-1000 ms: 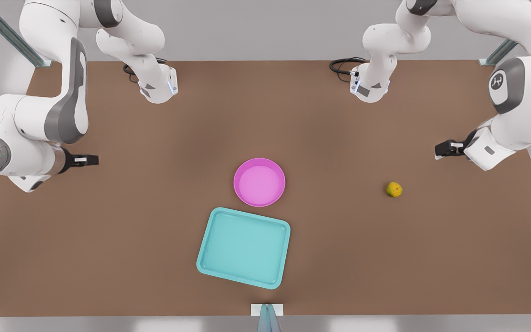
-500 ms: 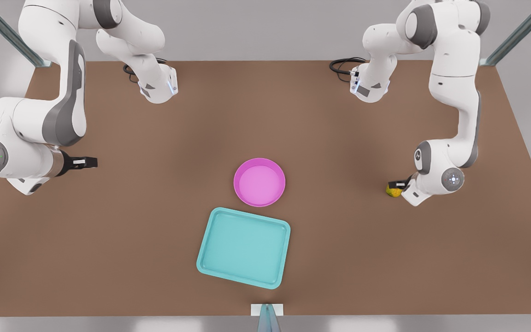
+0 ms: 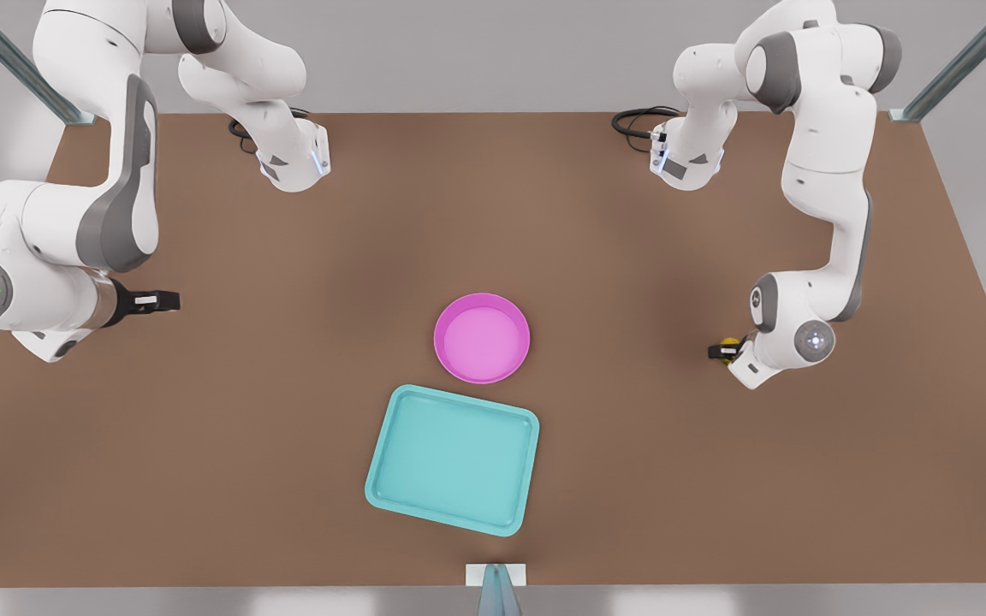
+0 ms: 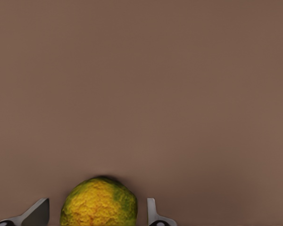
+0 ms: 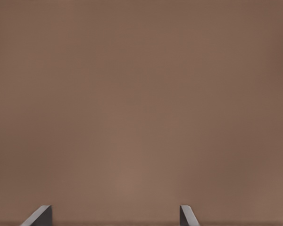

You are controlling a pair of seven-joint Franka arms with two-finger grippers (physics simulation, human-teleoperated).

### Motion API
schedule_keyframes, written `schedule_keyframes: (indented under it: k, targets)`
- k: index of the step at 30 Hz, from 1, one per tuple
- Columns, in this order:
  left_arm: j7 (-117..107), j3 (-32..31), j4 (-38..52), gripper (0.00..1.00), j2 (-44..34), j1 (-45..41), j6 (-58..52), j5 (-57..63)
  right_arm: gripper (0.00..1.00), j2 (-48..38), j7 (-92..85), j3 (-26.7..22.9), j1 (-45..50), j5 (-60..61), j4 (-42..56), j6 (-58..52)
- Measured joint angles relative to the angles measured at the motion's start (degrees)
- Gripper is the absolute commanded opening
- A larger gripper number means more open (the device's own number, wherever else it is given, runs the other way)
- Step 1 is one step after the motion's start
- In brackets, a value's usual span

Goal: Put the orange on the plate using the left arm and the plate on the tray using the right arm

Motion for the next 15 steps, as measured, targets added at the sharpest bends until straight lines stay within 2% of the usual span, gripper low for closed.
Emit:
schedule_keyframes:
  k: [1,3,9,11,15]
  targets:
    - [0.0,0.0,0.0,0.88,0.1,0.0,0.1,0.0,1.0,0.0,0.0,0.0,0.0,0.0,0.0,0.0]
    - [0.0,0.0,0.0,0.7,0.3,0.0,0.2,0.1,1.0,0.0,-0.1,0.0,0.0,0.0,0.0,0.0]
    - [-0.3,0.0,0.0,0.69,0.9,0.0,0.6,0.3,1.0,0.3,-0.2,0.0,0.0,0.0,0.1,0.0]
    - [-0.5,0.0,0.0,0.58,0.9,-0.1,0.6,0.5,1.0,0.3,-0.3,0.0,0.0,0.0,0.1,0.0]
    - [-1.4,0.0,0.2,0.58,-1.3,-0.3,-0.6,0.8,1.0,0.3,-0.4,0.0,-0.3,0.0,0.1,0.0]
